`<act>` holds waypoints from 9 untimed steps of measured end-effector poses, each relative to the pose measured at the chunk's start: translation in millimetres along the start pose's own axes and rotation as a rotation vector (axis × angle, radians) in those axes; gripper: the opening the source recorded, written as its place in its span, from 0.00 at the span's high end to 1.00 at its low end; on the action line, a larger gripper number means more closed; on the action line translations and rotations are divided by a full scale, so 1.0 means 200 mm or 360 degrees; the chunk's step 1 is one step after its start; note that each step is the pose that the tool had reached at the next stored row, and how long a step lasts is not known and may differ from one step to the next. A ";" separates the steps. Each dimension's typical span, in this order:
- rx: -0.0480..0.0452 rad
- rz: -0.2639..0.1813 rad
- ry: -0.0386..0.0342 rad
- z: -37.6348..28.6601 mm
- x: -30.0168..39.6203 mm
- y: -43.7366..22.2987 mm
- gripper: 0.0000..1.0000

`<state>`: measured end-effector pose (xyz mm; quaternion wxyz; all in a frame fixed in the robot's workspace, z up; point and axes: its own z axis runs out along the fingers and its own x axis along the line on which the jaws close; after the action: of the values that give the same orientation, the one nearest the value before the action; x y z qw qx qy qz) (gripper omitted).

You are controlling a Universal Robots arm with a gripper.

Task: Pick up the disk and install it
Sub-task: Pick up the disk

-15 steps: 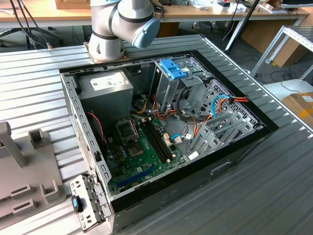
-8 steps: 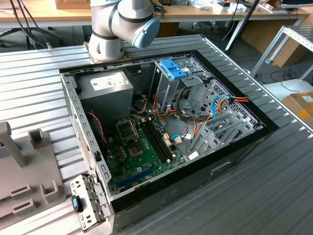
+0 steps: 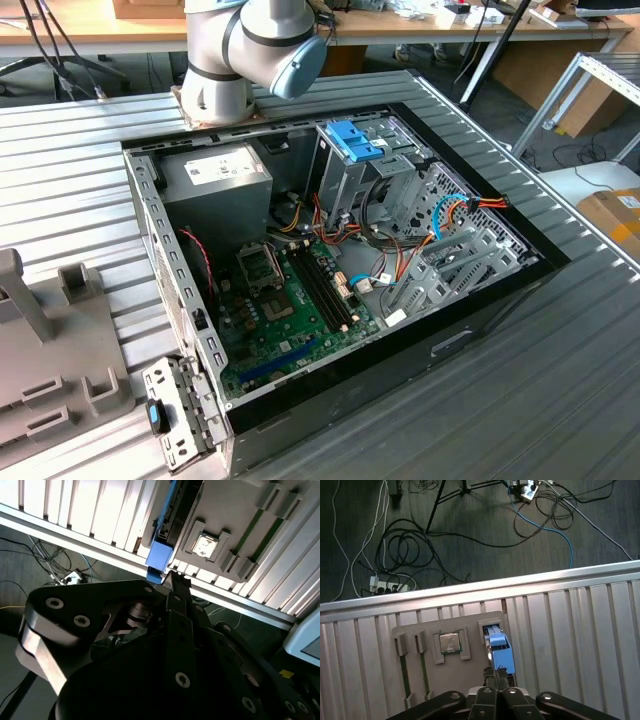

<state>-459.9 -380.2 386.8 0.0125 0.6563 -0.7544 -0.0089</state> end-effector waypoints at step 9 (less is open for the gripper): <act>0.0045 -0.0093 -0.0002 0.006 0.000 0.000 0.89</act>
<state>-460.0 -380.2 385.5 0.0024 0.6781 -0.7350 0.0009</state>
